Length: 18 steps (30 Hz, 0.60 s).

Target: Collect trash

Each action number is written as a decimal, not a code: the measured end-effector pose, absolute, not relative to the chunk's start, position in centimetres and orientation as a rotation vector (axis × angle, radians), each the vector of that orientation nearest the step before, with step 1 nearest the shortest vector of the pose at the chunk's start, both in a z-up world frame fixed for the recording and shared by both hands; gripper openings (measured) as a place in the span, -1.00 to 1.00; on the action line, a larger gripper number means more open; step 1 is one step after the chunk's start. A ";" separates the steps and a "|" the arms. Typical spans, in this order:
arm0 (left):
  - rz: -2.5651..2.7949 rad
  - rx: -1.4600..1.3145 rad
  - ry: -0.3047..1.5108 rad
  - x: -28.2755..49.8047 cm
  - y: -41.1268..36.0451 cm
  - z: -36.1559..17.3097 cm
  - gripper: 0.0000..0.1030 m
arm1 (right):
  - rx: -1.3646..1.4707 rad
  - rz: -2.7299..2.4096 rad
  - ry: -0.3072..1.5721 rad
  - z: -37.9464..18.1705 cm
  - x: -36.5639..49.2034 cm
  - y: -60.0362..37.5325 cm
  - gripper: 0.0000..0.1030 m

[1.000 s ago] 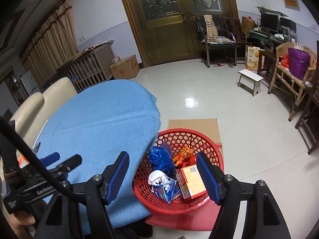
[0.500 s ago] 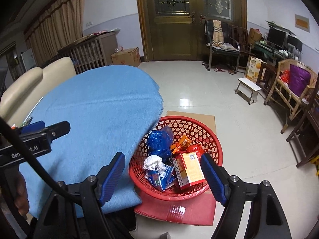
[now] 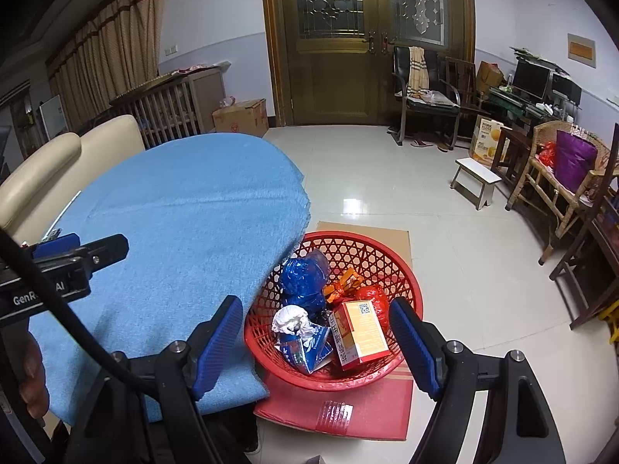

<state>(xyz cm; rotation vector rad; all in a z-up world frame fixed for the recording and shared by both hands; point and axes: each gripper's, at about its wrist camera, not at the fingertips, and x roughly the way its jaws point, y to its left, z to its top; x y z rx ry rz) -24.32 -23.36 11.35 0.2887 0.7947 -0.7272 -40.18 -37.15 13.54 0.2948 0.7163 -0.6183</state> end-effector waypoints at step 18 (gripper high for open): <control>-0.711 0.291 0.791 -24.3 -23.2 11.3 0.74 | 0.276 -0.592 0.729 13.1 -39.1 -35.7 0.58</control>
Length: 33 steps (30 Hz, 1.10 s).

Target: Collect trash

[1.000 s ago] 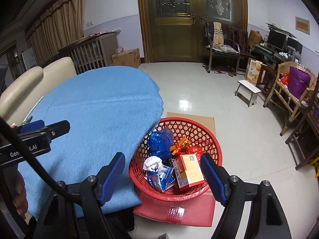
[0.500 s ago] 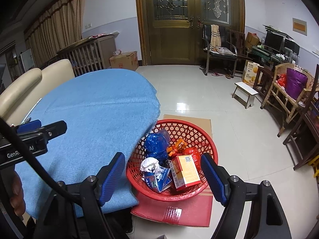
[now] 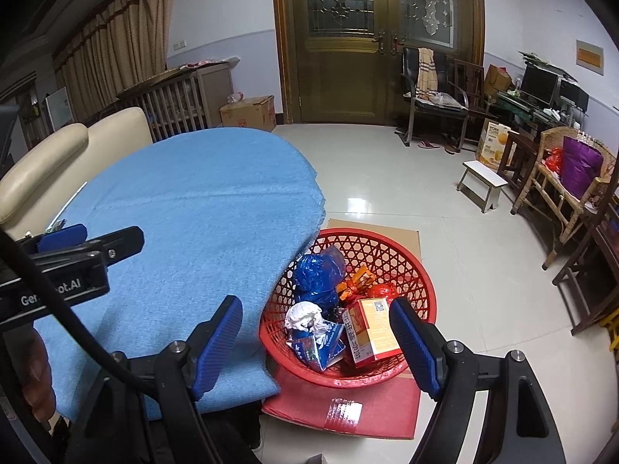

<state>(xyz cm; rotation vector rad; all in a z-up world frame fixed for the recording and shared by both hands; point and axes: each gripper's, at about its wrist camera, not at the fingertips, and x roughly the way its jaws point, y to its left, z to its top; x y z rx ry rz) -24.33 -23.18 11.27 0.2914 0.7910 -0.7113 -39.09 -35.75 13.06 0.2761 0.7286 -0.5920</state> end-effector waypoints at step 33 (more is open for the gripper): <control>-0.720 0.316 0.823 -23.7 -24.2 9.3 0.76 | 0.340 -0.623 0.769 11.6 -37.6 -38.3 0.58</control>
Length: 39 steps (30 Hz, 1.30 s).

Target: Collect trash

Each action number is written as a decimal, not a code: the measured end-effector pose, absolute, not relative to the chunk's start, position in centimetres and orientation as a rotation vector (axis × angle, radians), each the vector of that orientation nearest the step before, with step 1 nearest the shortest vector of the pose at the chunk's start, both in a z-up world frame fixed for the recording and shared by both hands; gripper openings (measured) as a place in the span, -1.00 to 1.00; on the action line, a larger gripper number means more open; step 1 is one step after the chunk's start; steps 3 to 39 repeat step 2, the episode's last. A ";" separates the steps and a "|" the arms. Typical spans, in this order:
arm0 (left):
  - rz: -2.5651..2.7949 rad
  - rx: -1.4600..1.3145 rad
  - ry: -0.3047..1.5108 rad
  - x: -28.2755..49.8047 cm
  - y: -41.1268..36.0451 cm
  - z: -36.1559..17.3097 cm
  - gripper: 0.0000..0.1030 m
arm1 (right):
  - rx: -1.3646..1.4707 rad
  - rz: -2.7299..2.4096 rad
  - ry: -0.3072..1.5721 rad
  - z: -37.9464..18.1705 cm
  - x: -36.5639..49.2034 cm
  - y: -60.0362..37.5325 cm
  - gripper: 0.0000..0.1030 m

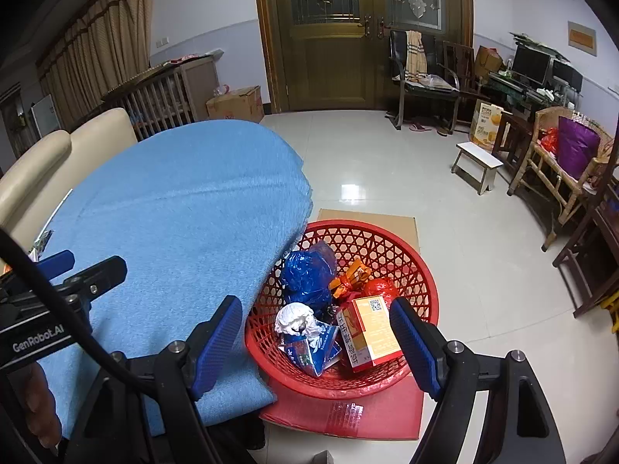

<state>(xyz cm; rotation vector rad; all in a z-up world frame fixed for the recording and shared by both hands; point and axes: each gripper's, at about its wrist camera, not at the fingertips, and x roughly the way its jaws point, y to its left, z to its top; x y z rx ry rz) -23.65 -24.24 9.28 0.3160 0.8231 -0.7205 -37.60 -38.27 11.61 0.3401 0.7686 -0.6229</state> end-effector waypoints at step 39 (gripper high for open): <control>-0.718 0.324 0.827 -23.5 -24.4 9.1 0.76 | 0.343 -0.619 0.775 11.4 -37.4 -38.5 0.58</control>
